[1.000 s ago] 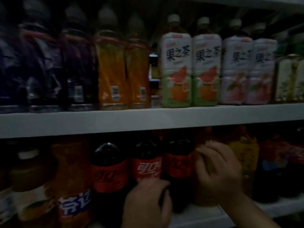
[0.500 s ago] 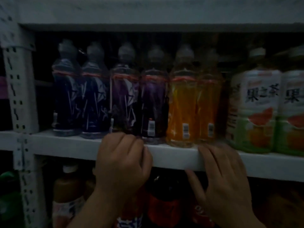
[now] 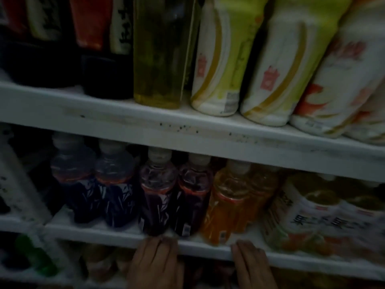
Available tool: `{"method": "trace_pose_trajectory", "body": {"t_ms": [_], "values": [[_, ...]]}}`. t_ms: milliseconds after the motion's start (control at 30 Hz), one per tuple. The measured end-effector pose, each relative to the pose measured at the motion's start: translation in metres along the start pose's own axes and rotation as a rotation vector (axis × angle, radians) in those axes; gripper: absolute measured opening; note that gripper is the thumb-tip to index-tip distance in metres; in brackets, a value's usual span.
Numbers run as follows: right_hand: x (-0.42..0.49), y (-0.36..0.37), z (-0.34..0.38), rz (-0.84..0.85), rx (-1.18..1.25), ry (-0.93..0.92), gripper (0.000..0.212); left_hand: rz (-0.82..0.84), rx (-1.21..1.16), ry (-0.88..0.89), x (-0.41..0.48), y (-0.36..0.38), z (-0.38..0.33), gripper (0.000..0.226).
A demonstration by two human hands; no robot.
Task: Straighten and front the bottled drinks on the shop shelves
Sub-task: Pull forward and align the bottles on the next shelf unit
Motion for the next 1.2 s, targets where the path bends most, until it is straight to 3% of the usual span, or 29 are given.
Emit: {"method": "trace_pose_trajectory", "body": {"t_ms": [33, 67, 133, 200, 233, 300, 400, 500, 600, 700, 833, 1067, 1200], "values": [[-0.004, -0.003, -0.003, 0.022, -0.049, -0.039, 0.053, 0.103, -0.053, -0.051, 0.000, -0.004, -0.002, 0.031], [-0.005, -0.009, -0.007, 0.062, -0.055, -0.086, 0.064, 0.211, -0.113, -0.096, 0.003, -0.015, -0.008, 0.035], [-0.007, -0.034, -0.014, 0.269, -0.092, -0.078, 0.077, 0.509, -0.073, -0.078, 0.010, -0.043, -0.021, 0.053], [-0.004, -0.058, -0.006, 0.389, 0.045, 0.007, 0.072, 0.712, -0.024, -0.058, 0.023, -0.066, -0.024, 0.067], [-0.001, -0.070, 0.000, 0.403, 0.137, 0.080, 0.068, 0.768, -0.024, -0.068, 0.029, -0.074, -0.025, 0.068], [0.006, -0.093, 0.009, 0.188, 0.266, 0.218, 0.061, 0.840, -0.155, -0.173, 0.041, -0.085, -0.023, 0.056], [0.028, -0.134, 0.025, -0.235, 0.444, 0.361, 0.062, 0.694, -0.332, -0.381, 0.064, -0.103, -0.020, 0.038], [0.065, -0.158, 0.039, -0.333, 0.494, 0.472, 0.071, 0.437, -0.440, -0.449, 0.087, -0.111, -0.026, 0.037], [0.095, -0.166, 0.052, -0.253, 0.311, 0.503, 0.079, 0.347, -0.525, -0.509, 0.112, -0.120, -0.042, 0.028], [0.107, -0.162, 0.056, -0.172, 0.214, 0.430, 0.069, 0.320, -0.516, -0.542, 0.120, -0.124, -0.048, 0.020], [0.110, -0.160, 0.046, -0.172, 0.391, 0.433, 0.064, 0.316, -0.511, -0.561, 0.123, -0.127, -0.043, 0.023], [0.114, -0.169, 0.028, 0.204, 0.771, 0.429, 0.056, 0.334, -0.524, -0.544, 0.126, -0.128, -0.035, 0.030], [0.112, -0.176, 0.023, 0.284, 0.738, 0.287, 0.051, 0.355, -0.525, -0.438, 0.127, -0.131, -0.041, 0.038]]}}
Point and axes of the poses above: each hand's wrist, its own x-axis towards the middle knuckle, its own y-axis out of the palm, z = x × y, the point moved 1 cm from there along x, towards the middle knuckle, and after that the axes turned 1 degree about -z, right-handed, at the moved point
